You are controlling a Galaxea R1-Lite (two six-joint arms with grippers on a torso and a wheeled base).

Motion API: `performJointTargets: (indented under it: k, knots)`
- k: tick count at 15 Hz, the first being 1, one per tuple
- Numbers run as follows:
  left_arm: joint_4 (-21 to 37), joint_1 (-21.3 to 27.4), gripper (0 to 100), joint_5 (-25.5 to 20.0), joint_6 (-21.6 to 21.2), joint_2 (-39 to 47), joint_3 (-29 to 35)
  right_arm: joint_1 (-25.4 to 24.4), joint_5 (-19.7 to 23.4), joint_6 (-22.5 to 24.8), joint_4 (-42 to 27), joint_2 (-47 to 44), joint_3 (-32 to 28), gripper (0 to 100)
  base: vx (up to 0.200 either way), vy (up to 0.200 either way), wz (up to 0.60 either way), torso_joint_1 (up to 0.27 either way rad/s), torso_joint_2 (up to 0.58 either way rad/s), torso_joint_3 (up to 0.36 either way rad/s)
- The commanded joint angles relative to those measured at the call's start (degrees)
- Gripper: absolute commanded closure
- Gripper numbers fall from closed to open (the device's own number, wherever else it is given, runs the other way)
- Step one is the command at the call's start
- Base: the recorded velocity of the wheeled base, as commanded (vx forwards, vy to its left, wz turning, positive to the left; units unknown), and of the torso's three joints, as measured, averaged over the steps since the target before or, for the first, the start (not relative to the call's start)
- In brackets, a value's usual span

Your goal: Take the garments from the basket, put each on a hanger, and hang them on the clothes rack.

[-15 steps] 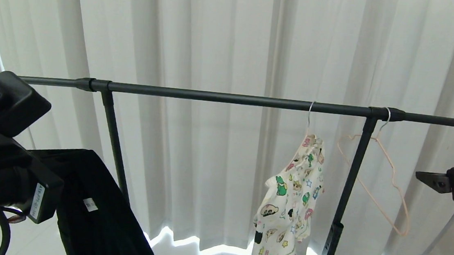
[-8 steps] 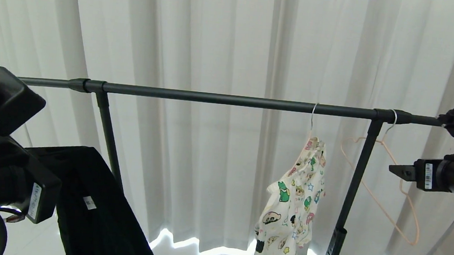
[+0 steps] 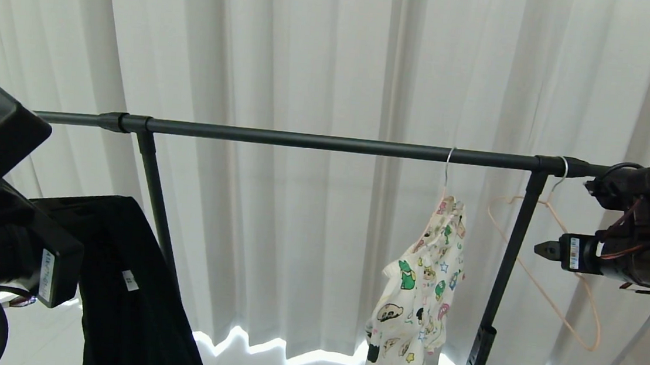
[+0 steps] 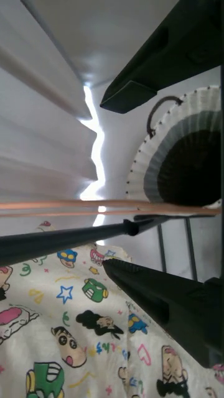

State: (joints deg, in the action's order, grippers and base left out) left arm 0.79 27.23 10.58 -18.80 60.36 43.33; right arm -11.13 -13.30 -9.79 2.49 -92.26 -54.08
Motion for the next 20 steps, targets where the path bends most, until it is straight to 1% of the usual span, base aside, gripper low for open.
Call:
performJointTargets:
  k: [1, 4, 5, 12, 20]
  knots:
    - [0.0, 0.0, 100, 0.1, -0.2, 0.0, 0.0, 0.1, 0.4, -0.4, 0.0, -2.3, -0.4, 0, 0.0, 0.0, 0.0, 0.0, 0.0, 0.0]
    - [0.0, 0.0, 100, 0.1, -1.3, 0.2, -0.1, 0.1, 1.8, -0.5, 0.0, -3.3, -0.7, 0, 0.0, 0.0, 0.0, 0.0, 0.0, 0.0]
    - [0.0, 0.0, 100, 0.1, -1.5, 0.2, -0.1, 0.4, 1.8, -0.5, 0.0, -3.6, -0.8, 100, 0.0, 0.0, 0.0, 0.0, 0.0, 0.0]
    - [0.0, 0.0, 100, 0.1, -1.5, 0.2, 0.0, 0.7, 2.4, -0.5, 0.0, -3.3, -0.8, 100, 0.0, 0.0, 0.0, 0.0, 0.0, 0.0]
    - [-0.1, 0.1, 100, 0.1, -1.4, 0.0, 0.0, 0.7, 2.3, -0.6, 0.6, 2.3, -0.3, 100, 0.0, 0.0, 0.0, 0.0, 0.0, 0.0]
